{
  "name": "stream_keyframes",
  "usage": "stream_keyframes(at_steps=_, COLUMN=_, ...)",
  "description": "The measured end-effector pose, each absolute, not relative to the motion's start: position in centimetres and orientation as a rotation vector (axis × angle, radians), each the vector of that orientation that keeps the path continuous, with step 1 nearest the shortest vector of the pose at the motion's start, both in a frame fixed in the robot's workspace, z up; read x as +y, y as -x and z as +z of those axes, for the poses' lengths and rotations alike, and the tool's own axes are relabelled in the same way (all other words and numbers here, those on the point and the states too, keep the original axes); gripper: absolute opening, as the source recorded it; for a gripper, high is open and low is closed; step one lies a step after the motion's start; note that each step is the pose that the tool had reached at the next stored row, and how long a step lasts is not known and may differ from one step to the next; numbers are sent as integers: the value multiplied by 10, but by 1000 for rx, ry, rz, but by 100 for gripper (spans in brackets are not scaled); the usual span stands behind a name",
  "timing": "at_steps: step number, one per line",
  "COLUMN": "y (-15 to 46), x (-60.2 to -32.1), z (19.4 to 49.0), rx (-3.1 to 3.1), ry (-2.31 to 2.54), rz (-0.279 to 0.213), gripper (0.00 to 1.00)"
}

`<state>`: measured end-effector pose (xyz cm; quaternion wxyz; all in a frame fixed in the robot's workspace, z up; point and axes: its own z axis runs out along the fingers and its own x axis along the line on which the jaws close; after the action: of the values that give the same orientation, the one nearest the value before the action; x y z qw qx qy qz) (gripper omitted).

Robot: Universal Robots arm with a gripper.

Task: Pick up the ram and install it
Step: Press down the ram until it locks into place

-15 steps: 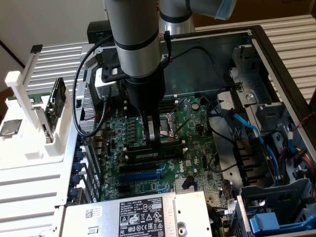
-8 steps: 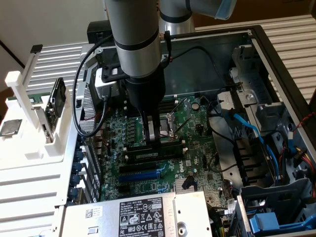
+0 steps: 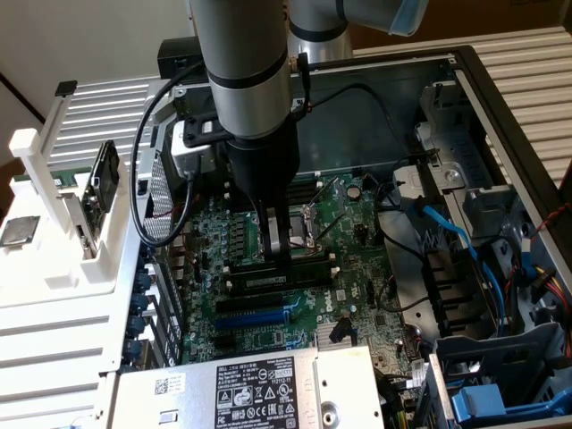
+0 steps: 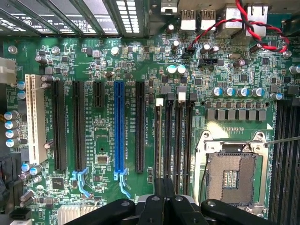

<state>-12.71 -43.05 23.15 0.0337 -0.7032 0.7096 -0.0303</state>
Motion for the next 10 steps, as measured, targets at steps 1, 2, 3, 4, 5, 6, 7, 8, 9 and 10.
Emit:
stream_keyframes(at_steps=1, y=127, x=-431, z=232, rx=2183, ry=2163, rz=-93, gripper=10)
stream_keyframes(at_steps=2, y=125, x=-431, z=232, rx=2183, ry=2163, rz=-93, gripper=10)
stream_keyframes(at_steps=3, y=123, x=-431, z=232, rx=2183, ry=2163, rz=-93, gripper=10)
stream_keyframes(at_steps=4, y=122, x=-431, z=232, rx=2183, ry=2163, rz=-93, gripper=10)
stream_keyframes(at_steps=5, y=120, x=-431, z=232, rx=2183, ry=2163, rz=-93, gripper=10)
stream_keyframes(at_steps=6, y=119, x=-431, z=232, rx=2183, ry=2163, rz=-93, gripper=10)
stream_keyframes(at_steps=7, y=118, x=-431, z=233, rx=2183, ry=2163, rz=-93, gripper=10)
stream_keyframes(at_steps=8, y=118, x=-431, z=233, rx=2183, ry=2163, rz=-93, gripper=10)
stream_keyframes(at_steps=9, y=118, x=-431, z=233, rx=2183, ry=2162, rz=-93, gripper=10)
stream_keyframes(at_steps=10, y=118, x=-431, z=233, rx=2183, ry=2163, rz=-93, gripper=10)
